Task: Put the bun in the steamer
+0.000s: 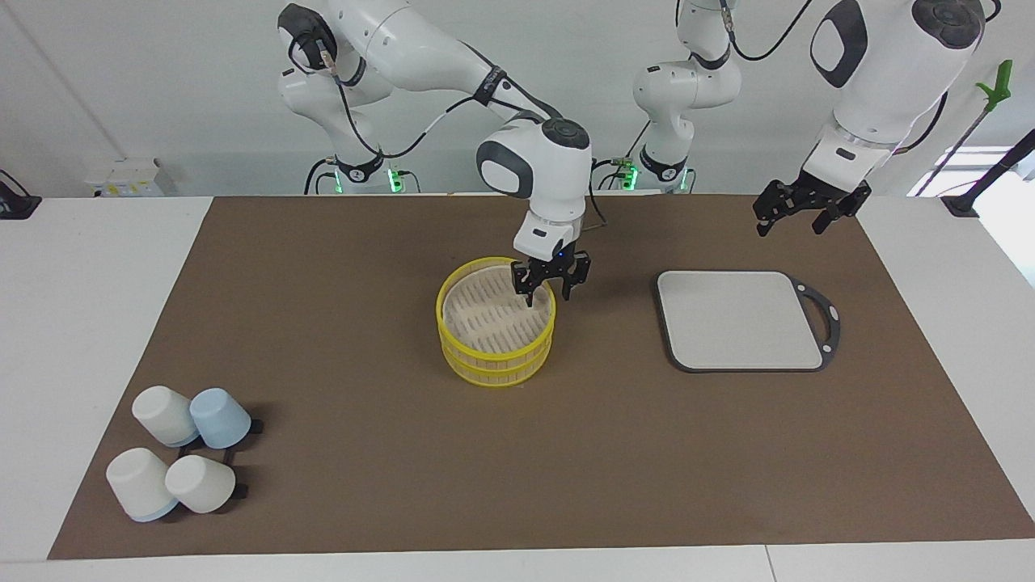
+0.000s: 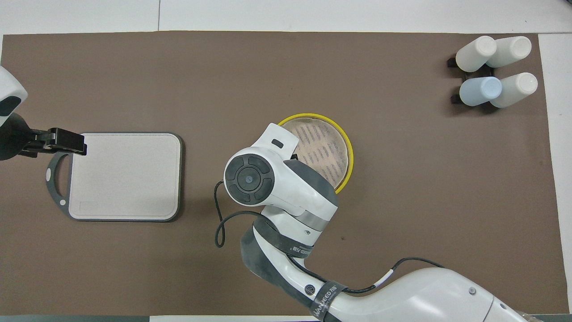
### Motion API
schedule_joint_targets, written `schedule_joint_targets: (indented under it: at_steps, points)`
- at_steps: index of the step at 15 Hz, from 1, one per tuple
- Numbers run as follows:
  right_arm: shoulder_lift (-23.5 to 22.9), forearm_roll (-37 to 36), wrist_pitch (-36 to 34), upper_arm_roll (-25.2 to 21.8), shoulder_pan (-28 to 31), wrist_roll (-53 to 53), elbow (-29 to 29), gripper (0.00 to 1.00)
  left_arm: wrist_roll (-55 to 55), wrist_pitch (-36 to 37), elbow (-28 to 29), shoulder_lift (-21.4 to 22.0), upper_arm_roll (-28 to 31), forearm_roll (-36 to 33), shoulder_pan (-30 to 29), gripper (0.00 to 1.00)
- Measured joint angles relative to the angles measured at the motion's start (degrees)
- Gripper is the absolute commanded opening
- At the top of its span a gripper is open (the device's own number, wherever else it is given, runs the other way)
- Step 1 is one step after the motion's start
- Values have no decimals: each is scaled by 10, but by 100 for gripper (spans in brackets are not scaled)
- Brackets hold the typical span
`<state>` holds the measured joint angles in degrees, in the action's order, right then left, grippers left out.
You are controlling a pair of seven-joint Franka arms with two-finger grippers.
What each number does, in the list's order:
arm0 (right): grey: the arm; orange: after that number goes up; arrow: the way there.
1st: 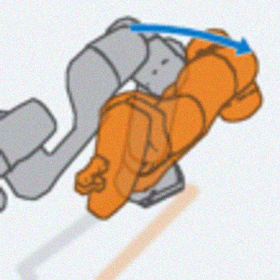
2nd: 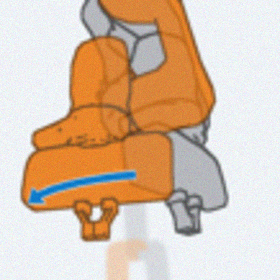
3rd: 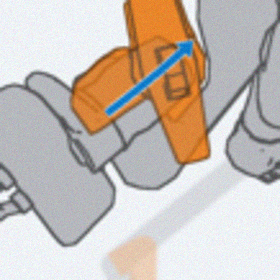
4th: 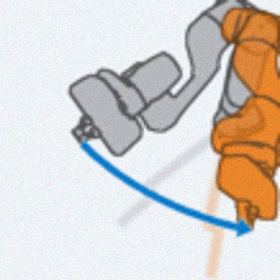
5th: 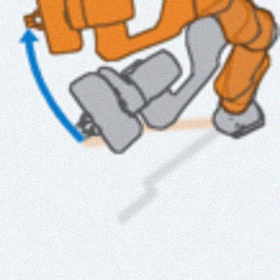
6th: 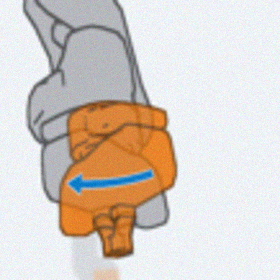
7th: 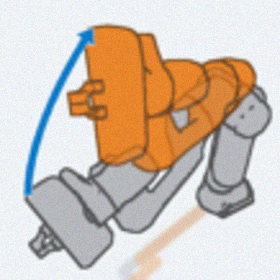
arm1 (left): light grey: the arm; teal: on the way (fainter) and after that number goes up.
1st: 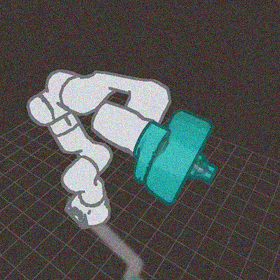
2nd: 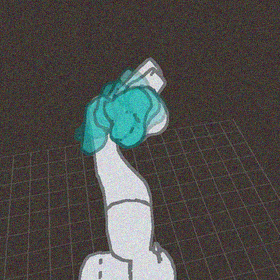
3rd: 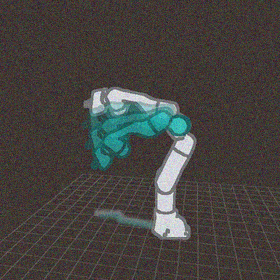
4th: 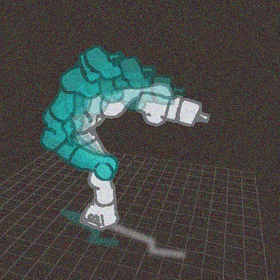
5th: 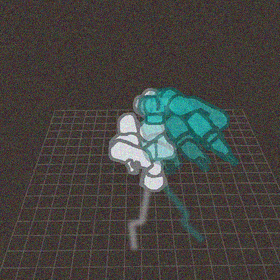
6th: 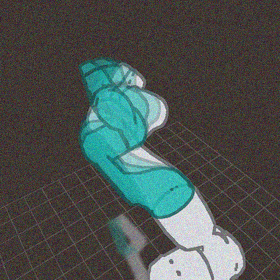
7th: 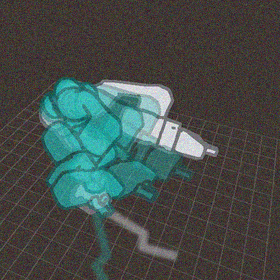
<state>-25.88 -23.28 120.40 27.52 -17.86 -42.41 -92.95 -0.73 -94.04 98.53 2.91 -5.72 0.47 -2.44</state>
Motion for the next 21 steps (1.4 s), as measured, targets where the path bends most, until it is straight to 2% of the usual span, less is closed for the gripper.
schedule_joint_targets:
  at_steps: [4, 7, 10, 13, 15, 17, 21]
  points:
    - [38, 7, -27, 0, 63, 2, 16, 100, 0, 0, 0, 0, 0, 0, 0, 100]
    - [78, 46, -62, 0, 130, 20, 18, 100, 0, 0, 0, 0, 0, 0, 0, 100]
    - [114, 112, -133, -1, 218, 137, 19, 100, 0, 0, 0, 0, 0, 0, 0, 100]
    - [146, 132, -210, -2, 309, 260, 20, 100, 0, 0, 0, 0, 0, 0, 0, 100]
    - [158, 158, -238, -4, 350, 309, 19, 100, 0, 0, 0, 0, 0, 0, 0, 100]
    - [166, 167, -249, -26, 346, 326, 11, 100, 0, 0, 0, 0, 0, 0, 0, 100]
    - [188, 211, -251, -160, 240, 342, -7, 100, 0, 0, 0, 1, 0, 0, 0, 100]
